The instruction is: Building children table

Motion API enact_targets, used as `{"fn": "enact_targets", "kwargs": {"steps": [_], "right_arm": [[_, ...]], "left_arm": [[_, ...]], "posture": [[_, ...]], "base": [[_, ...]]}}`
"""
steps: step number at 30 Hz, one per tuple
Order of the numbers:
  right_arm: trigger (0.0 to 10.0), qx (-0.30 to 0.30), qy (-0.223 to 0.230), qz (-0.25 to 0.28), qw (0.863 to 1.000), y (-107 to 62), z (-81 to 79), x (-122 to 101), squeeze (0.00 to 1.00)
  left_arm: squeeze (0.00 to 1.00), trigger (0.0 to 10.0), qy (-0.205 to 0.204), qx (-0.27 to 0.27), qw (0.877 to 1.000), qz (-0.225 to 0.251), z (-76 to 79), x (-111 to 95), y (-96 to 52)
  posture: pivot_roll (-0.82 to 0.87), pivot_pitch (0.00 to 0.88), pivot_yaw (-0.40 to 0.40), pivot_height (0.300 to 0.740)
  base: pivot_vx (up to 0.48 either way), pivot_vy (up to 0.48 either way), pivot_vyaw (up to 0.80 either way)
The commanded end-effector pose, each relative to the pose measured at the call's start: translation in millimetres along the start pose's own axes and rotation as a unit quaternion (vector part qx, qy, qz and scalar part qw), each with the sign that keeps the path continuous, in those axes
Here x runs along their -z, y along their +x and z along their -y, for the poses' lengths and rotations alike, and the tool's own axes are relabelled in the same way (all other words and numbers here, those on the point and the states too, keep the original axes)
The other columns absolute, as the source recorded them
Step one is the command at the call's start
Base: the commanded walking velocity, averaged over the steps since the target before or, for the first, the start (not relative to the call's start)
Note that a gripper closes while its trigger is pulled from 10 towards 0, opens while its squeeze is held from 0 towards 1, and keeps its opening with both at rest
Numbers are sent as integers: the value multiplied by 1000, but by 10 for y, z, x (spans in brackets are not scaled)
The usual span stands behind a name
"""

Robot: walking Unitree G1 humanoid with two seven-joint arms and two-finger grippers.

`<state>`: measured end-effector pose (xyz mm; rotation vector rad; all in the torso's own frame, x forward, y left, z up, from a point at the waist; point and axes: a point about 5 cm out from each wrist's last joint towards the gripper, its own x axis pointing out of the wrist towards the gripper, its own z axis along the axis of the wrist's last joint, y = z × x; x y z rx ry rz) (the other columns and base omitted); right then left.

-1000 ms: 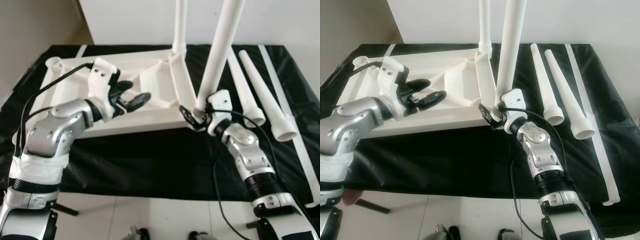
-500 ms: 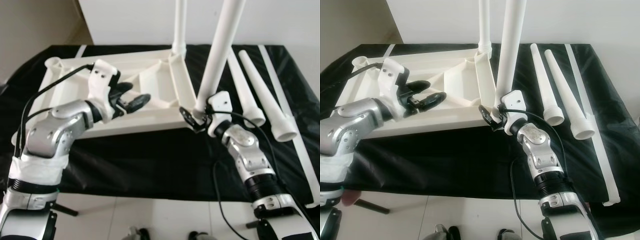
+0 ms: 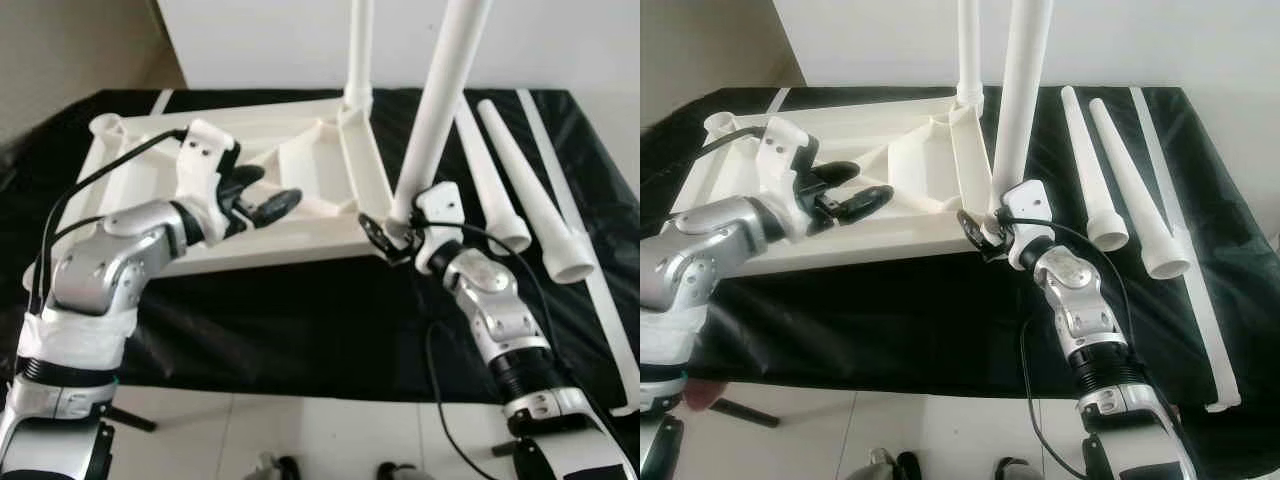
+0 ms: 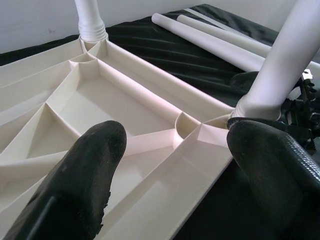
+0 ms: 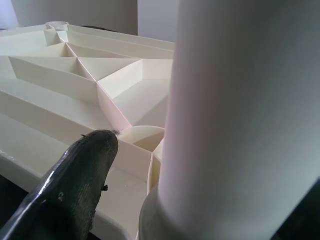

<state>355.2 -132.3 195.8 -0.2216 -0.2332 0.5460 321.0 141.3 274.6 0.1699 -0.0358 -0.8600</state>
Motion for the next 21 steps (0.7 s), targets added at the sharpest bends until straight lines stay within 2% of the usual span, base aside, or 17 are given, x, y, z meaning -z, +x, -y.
{"fn": "enact_targets", "kwargs": {"steps": [1,2,3,5,6,7,8,13,17,18,19,20,21], "right_arm": [[10000,-3,10,-2,1000,-17,-26,47,0],[10000,-3,10,-2,1000,-18,-26,46,0],[10000,-3,10,-1,1000,-19,-25,46,0],[10000,-3,10,-1,1000,-19,-25,45,0],[10000,-3,10,-1,1000,-19,-26,45,0],[10000,-3,10,-1,1000,-21,-29,46,0],[10000,-4,10,-1,1000,-21,-31,46,0],[10000,-4,11,-1,1000,-23,-33,49,0],[10000,-5,12,-2,1000,-22,-35,47,0],[10000,-5,12,-1,1000,-23,-35,47,0],[10000,-5,11,-1,1000,-23,-35,47,0],[10000,-5,11,-1,1000,-24,-35,47,0],[10000,-5,12,-1,1000,-24,-35,47,0]], "left_arm": [[1000,10000,18,15,1000,-3,3,-24,-15],[1000,10000,20,15,1000,-5,5,-21,-15],[133,10000,23,12,1000,-7,1,-16,-13],[133,10000,26,9,1000,-8,-1,-12,-12],[0,10000,25,14,1000,-7,5,-12,-15],[192,10000,18,18,1000,-4,13,-15,-21],[1000,10000,8,18,1000,1,11,-24,-28],[1000,10000,8,15,1000,4,2,-38,-35],[1000,10000,26,15,1000,-5,-2,-26,-35],[757,10000,24,14,1000,-3,-1,-27,-34],[757,10000,22,13,1000,-1,-1,-29,-34],[0,0,16,16,1000,8,1,-48,-45],[0,0,12,18,1000,15,3,-61,-54]], "posture": [[-56,164,66,740],[-56,164,66,740],[-55,164,66,740],[-54,164,66,740],[-54,165,66,740],[-54,165,66,740],[-54,165,66,740],[-51,168,66,740],[-51,170,67,740],[-52,171,67,740],[-52,171,67,740],[-52,171,68,740],[-52,172,68,740]], "base": [[0,0,0],[0,0,0],[0,0,0],[0,0,0],[0,0,0],[0,0,0],[0,0,0],[0,0,0],[0,0,0],[0,0,0],[0,0,0],[0,0,0],[0,0,0]]}}
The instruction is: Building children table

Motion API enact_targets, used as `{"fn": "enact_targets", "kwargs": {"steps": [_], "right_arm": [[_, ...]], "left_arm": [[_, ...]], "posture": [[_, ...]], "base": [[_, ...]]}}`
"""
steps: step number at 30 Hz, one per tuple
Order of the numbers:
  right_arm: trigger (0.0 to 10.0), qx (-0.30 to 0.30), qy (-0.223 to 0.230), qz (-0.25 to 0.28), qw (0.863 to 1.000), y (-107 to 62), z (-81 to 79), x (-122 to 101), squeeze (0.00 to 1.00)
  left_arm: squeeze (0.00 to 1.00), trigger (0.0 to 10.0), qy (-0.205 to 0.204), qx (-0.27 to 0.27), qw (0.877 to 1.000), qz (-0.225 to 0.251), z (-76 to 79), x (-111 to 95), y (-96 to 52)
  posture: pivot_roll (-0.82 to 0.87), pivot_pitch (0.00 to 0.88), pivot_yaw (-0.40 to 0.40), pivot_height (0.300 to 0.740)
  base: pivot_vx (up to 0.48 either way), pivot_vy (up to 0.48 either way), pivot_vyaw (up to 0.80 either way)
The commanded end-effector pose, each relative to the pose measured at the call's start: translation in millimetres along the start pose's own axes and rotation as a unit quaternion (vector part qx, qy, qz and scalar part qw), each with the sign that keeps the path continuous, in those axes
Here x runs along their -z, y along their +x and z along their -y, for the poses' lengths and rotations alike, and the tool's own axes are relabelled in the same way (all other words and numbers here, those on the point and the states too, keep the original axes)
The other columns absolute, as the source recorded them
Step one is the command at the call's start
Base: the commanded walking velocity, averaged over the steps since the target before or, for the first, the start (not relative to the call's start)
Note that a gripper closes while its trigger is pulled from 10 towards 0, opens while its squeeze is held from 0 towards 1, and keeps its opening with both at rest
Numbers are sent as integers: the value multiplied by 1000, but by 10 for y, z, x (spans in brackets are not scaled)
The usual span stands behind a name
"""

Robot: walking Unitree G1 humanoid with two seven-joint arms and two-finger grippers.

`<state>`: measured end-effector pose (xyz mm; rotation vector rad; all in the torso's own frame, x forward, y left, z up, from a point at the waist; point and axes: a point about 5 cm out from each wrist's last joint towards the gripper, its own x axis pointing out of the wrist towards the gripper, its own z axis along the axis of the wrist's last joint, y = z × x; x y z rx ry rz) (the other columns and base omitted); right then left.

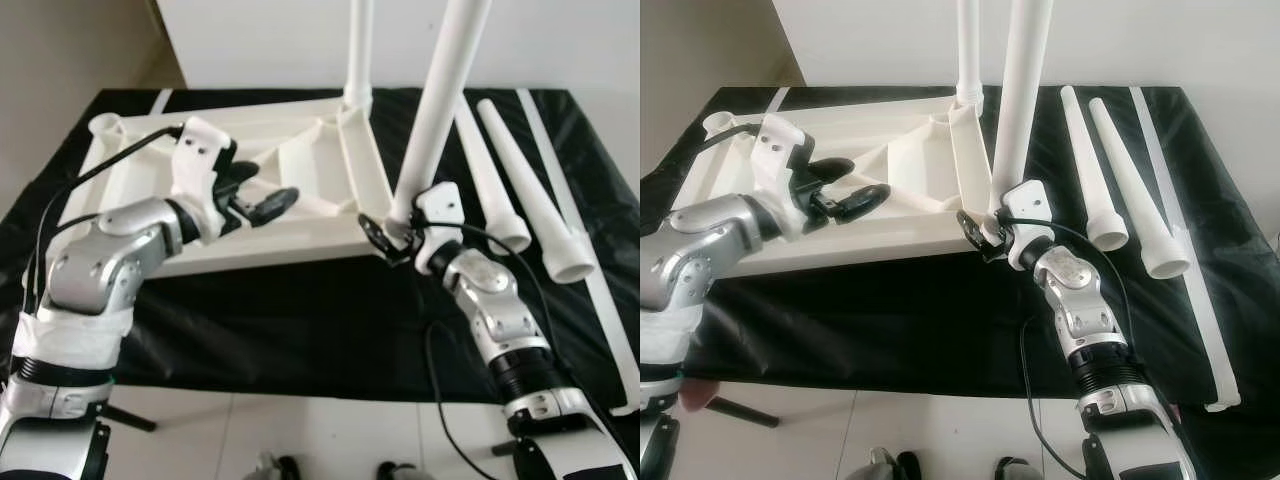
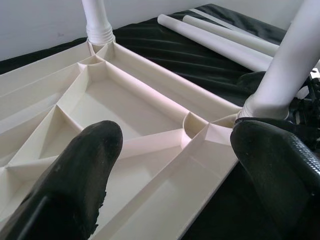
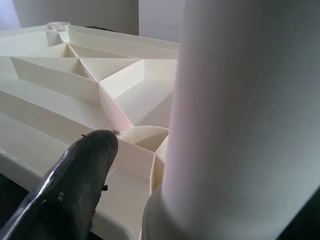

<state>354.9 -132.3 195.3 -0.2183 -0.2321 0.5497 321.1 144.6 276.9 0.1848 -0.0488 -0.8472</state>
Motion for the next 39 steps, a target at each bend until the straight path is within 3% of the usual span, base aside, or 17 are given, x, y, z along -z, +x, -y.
{"fn": "enact_targets", "kwargs": {"steps": [1,13,14,15,16,17,18,24,30,39], "right_arm": [[10000,-3,10,-1,1000,-21,-32,43,0],[10000,-1,12,-2,1000,-26,-24,44,0],[10000,0,12,-2,1000,-25,-23,43,0],[10000,0,12,-2,1000,-24,-25,43,0],[10000,0,12,-2,1000,-23,-25,43,0],[10000,0,12,-2,1000,-23,-25,43,0],[10000,0,13,-2,1000,-22,-25,42,0],[10000,1,14,-2,1000,-21,-25,42,0],[10000,2,15,-1,1000,-16,-20,40,0],[10000,4,16,-1,1000,-27,-21,47,0]], "left_arm": [[0,0,3,24,1000,13,27,-43,-28],[0,0,10,29,999,11,36,-58,-39],[0,10000,36,44,998,-5,82,-32,-31],[0,10000,39,55,998,-5,108,-27,-32],[0,7922,41,57,998,-1,118,-33,-33],[0,7922,41,57,998,-1,118,-33,-33],[0,0,34,50,998,5,103,-45,-33],[0,0,42,46,998,6,88,-52,-39],[0,0,129,5,991,-18,13,-18,-7],[0,0,127,-10,992,-21,-45,-8,-12]], "posture": [[-52,172,68,740],[-52,174,73,740],[-51,176,72,740],[-51,176,73,740],[-52,175,73,740],[-52,175,73,740],[-52,175,73,740],[-51,175,72,740],[-50,170,75,740],[-51,169,79,740]], "base": [[0,0,0],[0,0,0],[0,0,0],[0,0,0],[0,0,0],[0,0,0],[0,0,0],[0,0,0],[0,0,0],[0,0,0]]}}
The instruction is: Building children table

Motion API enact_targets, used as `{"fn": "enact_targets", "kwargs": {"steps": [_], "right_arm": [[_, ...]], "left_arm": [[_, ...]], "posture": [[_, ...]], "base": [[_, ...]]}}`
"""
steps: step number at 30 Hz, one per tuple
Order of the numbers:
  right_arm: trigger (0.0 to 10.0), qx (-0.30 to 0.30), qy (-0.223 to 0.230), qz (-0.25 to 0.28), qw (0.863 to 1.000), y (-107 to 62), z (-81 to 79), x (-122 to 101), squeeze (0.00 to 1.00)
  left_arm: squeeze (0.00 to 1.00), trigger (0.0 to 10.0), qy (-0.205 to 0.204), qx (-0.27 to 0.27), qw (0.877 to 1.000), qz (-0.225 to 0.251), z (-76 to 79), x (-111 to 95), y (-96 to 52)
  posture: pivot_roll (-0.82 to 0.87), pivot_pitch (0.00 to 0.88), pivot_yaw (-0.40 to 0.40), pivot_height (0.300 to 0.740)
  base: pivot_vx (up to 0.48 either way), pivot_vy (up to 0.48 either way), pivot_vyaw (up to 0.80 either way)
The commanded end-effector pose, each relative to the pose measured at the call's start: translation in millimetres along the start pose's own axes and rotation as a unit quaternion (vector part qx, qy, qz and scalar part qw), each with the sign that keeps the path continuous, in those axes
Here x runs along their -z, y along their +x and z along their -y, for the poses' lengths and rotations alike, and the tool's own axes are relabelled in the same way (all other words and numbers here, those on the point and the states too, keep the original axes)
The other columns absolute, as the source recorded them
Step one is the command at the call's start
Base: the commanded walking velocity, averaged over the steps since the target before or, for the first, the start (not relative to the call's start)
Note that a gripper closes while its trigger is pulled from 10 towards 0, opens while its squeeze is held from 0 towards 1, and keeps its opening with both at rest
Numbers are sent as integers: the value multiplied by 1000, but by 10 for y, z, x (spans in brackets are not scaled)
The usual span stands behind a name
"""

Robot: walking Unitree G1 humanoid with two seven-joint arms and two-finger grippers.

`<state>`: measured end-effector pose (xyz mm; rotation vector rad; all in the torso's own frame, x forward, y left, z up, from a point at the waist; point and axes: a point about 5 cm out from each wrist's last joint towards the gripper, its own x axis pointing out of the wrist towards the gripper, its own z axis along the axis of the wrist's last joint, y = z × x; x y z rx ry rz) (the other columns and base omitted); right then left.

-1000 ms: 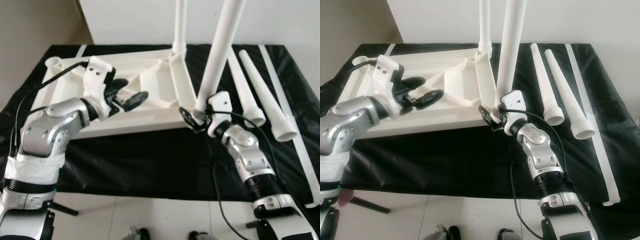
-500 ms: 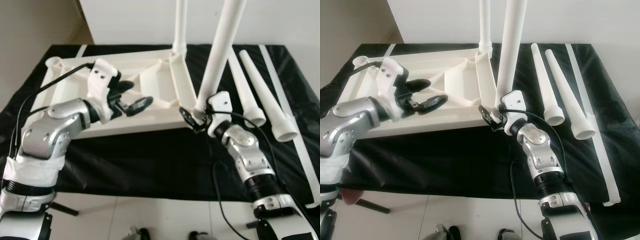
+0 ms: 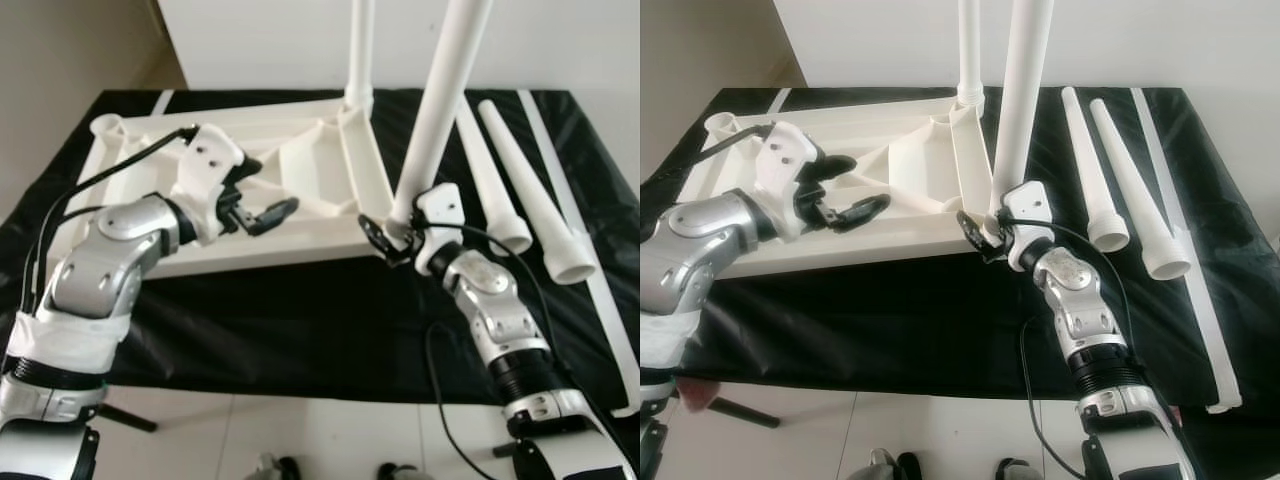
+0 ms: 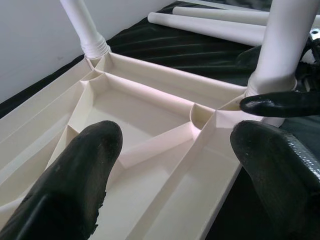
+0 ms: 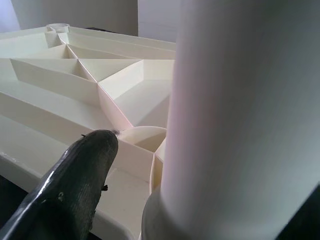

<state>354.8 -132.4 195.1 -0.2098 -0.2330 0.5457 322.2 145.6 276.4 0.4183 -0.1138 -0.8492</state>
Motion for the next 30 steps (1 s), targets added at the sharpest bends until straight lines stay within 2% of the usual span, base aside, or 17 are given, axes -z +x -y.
{"fn": "enact_targets", "kwargs": {"steps": [1,26,27,28,30], "right_arm": [[10000,2,13,-2,1000,-27,-21,46,0],[10000,-2,14,-5,1000,-25,-28,70,0],[10000,-2,14,-5,1000,-24,-27,70,0],[10000,-2,14,-5,1000,-23,-25,72,0],[10000,-1,15,-5,1000,-23,-24,73,0]], "left_arm": [[0,0,12,-17,1000,-6,-41,-1,-13],[0,0,19,-29,999,-5,-107,38,-33],[0,1176,19,-30,999,-8,-114,45,-33],[0,0,18,-28,999,-8,-114,51,-31],[0,0,19,-29,999,-8,-118,55,-31]], "posture": [[-51,168,80,740],[-51,159,74,740],[-51,158,75,740],[-51,159,74,740],[-52,160,74,740]], "base": [[0,0,0],[0,0,0],[0,0,0],[0,0,0],[0,0,0]]}}
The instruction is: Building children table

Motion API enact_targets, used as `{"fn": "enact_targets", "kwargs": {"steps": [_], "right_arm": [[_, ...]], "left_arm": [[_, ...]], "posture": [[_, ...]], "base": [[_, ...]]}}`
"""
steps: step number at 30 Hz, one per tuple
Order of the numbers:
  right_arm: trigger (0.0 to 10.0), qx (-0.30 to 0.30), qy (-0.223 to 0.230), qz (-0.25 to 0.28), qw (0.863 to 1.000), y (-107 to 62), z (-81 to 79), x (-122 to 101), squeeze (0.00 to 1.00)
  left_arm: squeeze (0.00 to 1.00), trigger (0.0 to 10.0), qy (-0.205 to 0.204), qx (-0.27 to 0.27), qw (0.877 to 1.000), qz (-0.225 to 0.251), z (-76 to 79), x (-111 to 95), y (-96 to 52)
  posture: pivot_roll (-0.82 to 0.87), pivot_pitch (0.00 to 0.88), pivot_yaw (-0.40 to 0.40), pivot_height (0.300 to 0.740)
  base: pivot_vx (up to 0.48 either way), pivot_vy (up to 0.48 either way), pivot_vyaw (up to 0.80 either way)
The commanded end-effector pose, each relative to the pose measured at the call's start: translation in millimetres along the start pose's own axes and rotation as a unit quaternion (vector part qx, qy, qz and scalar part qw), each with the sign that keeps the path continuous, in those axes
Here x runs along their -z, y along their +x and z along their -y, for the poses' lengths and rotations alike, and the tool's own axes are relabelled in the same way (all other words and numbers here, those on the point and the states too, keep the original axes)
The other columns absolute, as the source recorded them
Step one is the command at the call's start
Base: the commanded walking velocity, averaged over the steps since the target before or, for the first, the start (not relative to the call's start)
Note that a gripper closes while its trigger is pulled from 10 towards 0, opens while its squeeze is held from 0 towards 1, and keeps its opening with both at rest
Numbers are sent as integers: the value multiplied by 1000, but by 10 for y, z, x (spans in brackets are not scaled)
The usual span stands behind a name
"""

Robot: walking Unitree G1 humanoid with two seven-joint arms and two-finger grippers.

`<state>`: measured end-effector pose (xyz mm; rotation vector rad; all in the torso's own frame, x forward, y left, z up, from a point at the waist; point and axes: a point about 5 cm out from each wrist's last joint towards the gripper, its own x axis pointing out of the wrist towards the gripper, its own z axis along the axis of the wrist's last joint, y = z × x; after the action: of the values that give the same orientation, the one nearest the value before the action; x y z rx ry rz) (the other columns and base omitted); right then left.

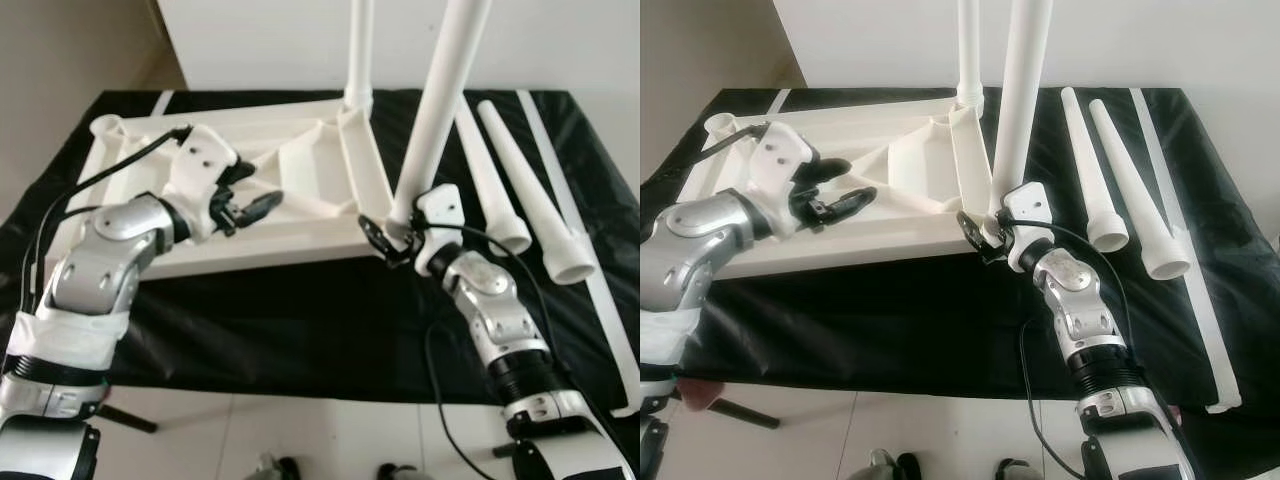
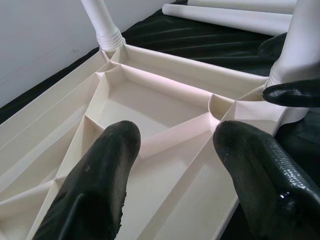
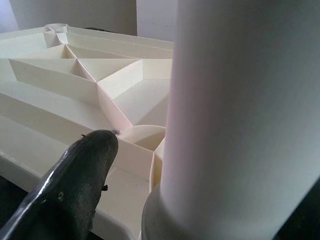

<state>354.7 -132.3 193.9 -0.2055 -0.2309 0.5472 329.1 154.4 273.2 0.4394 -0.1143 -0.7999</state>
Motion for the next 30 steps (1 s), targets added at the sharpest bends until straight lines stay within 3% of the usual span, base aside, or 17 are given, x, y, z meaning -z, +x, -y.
{"fn": "enact_targets", "kwargs": {"steps": [1,7,11,15,21,26,28,29,30], "right_arm": [[10000,0,13,-5,1000,-22,-17,63,0],[10000,2,13,-5,1000,-28,-6,64,0],[10000,3,13,-4,1000,-28,3,61,0],[10000,3,13,-4,1000,-27,4,61,0],[10000,4,12,-4,1000,-22,12,56,0],[10000,5,12,-3,1000,-22,14,49,0],[10000,7,12,-2,1000,-22,18,48,0],[10000,7,12,-2,1000,-22,18,48,0],[10000,8,12,-2,1000,-23,20,50,0]], "left_arm": [[0,0,4,-19,1000,6,-59,-28,-11],[0,0,4,-65,997,31,-166,-69,-18],[0,0,77,-107,991,29,-216,-46,-18],[0,0,77,-108,991,27,-212,-20,-14],[0,0,113,-99,989,2,-178,68,-1],[0,0,83,-103,991,18,-192,72,6],[0,0,12,-115,992,43,-229,104,11],[0,0,12,-115,992,43,-229,104,11],[0,0,-13,-121,992,44,-241,136,16]], "posture": [[-52,159,75,740],[-53,159,77,740],[-53,162,75,740],[-53,161,75,740],[-53,162,75,740],[-54,160,75,740],[-55,159,76,740],[-55,159,76,740],[-55,159,76,740]], "base": [[0,0,0],[0,0,0],[0,0,0],[0,0,0],[0,0,0],[0,0,0],[0,0,0],[0,0,0],[0,0,0]]}}
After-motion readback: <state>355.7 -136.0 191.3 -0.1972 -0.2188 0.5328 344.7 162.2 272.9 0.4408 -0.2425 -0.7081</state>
